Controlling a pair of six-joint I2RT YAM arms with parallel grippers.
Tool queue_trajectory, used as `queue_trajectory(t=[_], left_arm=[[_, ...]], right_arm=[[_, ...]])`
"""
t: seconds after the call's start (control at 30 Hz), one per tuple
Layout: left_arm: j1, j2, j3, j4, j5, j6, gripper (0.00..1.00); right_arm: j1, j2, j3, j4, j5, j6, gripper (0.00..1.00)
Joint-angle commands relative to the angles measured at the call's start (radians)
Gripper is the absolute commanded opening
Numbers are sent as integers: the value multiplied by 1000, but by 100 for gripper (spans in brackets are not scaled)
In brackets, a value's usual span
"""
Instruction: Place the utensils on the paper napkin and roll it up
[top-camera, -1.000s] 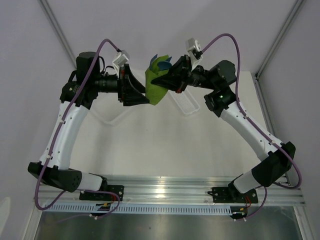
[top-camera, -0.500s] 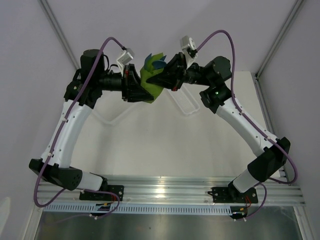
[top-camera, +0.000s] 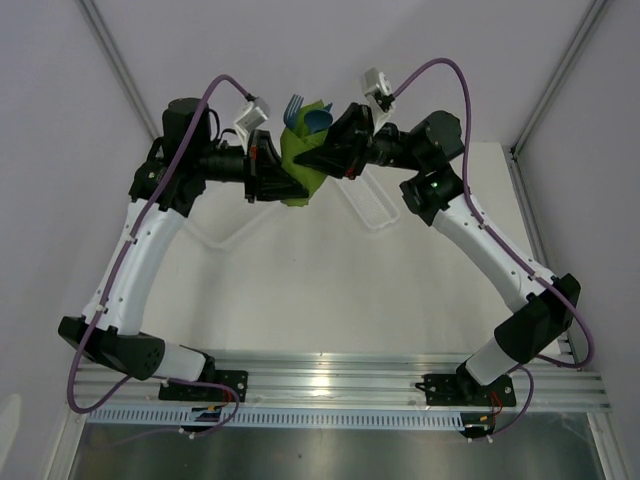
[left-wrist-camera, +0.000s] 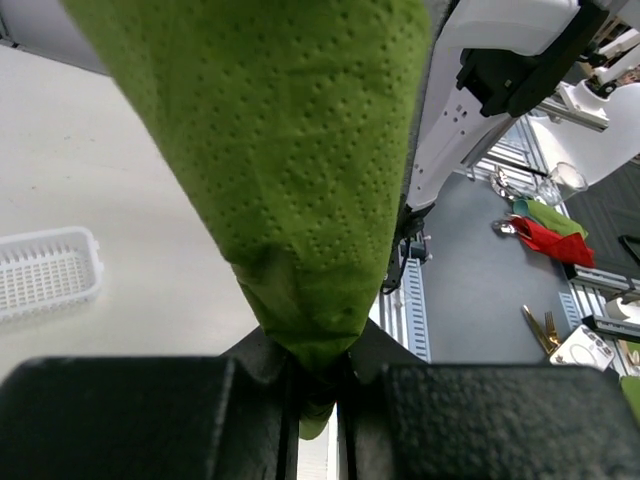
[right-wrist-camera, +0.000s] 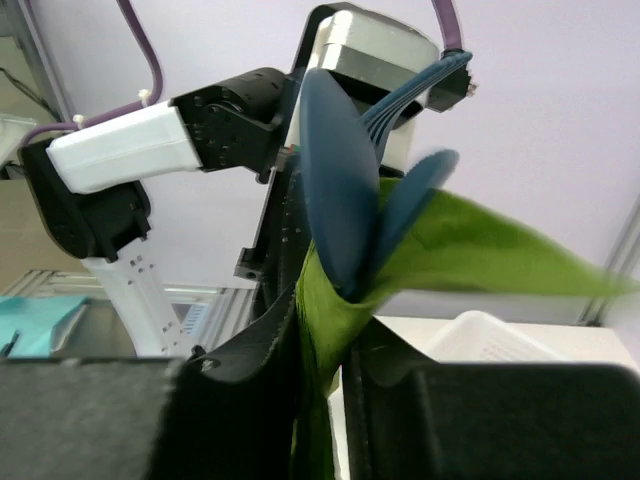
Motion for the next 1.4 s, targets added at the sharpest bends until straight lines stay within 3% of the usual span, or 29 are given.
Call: queue_trajectory(t=[0.0,0.07,0.17,0.37,0.53,0.7,0.87,1.0,1.2,1.37], left_arm=[[-10,-14,38,-49,-105,-3,1],[-8,-13,44,-64,-152,2,1],[-8,-14,47,-75,-226,8,1],[-8,-13,44,-96,-346,38,1],[-8,-14,43,-107,-451,58,1],[-8,-11,43,-115,-531,71,1],[-8,-5,40,-122,-593,68,1],[-8,-2,41,-119,-593,63,1],[-10,-7,43,-122,-579,58,1],[-8,-13,40,-124,-570,57,1]], right_arm=[[5,-2,27,4,28,-52,35],[-6,-12,-5,-24,71,-53,53],[-38,-37,-40,-70,178,-37,67],[-110,-91,-134,-82,275,45,76],[-121,-173,-194,-218,419,-29,77],[-110,-246,-254,-271,540,-49,70],[-23,-295,-272,-303,589,-116,41],[25,-249,-252,-249,519,-64,30],[40,-99,-203,-55,430,140,33],[40,-31,-157,-39,433,192,34]])
